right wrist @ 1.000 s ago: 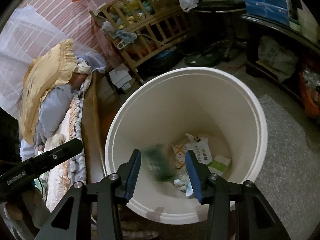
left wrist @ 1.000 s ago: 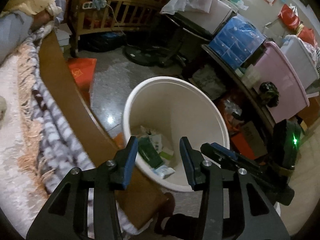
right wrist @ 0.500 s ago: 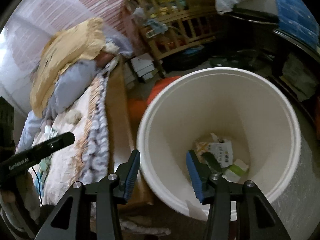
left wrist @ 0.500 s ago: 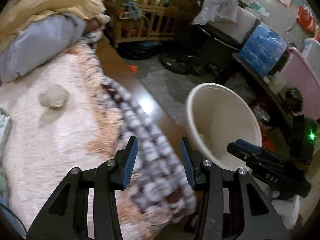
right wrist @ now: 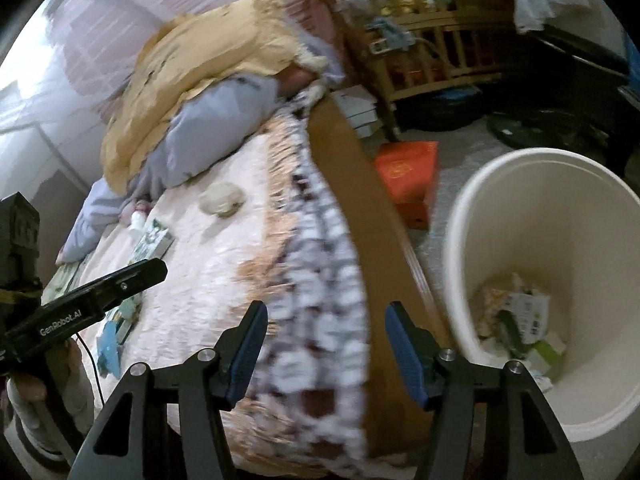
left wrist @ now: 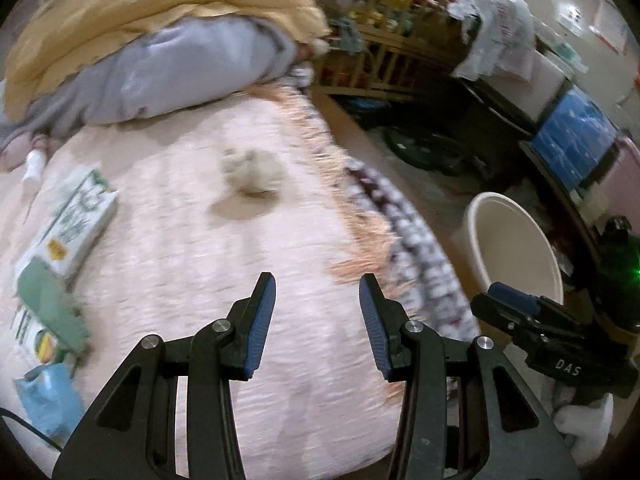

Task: Collect trash
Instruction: 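Move both open tools back over the bed, then grasp the beige cloth with the right tool while the left tool grasps the green towel, then carry the beige cloth and green towel over the white bucket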

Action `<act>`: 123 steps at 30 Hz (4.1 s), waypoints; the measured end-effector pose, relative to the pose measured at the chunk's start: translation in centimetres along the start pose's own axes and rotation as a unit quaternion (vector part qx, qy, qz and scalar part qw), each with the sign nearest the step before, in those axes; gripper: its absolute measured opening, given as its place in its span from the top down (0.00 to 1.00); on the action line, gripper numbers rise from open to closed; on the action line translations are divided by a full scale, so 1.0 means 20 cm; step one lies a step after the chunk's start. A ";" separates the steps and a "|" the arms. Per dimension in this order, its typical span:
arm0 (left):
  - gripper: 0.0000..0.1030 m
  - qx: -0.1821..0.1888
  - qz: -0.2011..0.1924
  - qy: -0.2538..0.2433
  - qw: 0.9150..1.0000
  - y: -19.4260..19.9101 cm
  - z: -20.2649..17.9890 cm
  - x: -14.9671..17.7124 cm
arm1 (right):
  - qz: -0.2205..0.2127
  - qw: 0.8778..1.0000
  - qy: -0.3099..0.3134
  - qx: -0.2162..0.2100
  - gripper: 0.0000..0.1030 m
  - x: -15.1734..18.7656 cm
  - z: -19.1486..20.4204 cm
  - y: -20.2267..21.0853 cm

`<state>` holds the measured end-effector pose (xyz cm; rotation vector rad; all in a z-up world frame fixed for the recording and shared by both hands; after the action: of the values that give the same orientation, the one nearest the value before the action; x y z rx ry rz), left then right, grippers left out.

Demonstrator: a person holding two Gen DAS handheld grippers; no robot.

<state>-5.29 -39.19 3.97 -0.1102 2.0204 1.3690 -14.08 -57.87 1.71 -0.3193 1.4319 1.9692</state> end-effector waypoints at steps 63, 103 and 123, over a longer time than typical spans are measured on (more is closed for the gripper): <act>0.70 -0.097 -0.004 0.177 0.979 -0.01 1.28 0.09 | 0.046 0.991 0.125 0.028 0.53 -0.49 0.73 -1.02; 0.87 -0.043 -0.057 0.097 0.993 0.29 0.71 0.12 | 0.020 0.989 0.140 -0.046 0.60 -0.04 0.86 -0.36; 0.49 -0.008 0.030 0.114 0.993 0.00 0.67 0.27 | 0.039 0.990 0.122 -0.052 0.60 0.03 0.78 -0.36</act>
<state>-2.87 -26.34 -1.97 -0.2233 2.2174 1.4671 -7.05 -42.28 1.80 -0.5756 1.5143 2.1306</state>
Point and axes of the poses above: each gripper's, at about its wrist camera, not at the fingertips, and y roughly against the way its jaws point, z to its left, x to its underside, the point moved 7 cm from there along -y, roughly the way its jaws point, and after that the axes turned 1 degree about x, right-handed, at the moved point
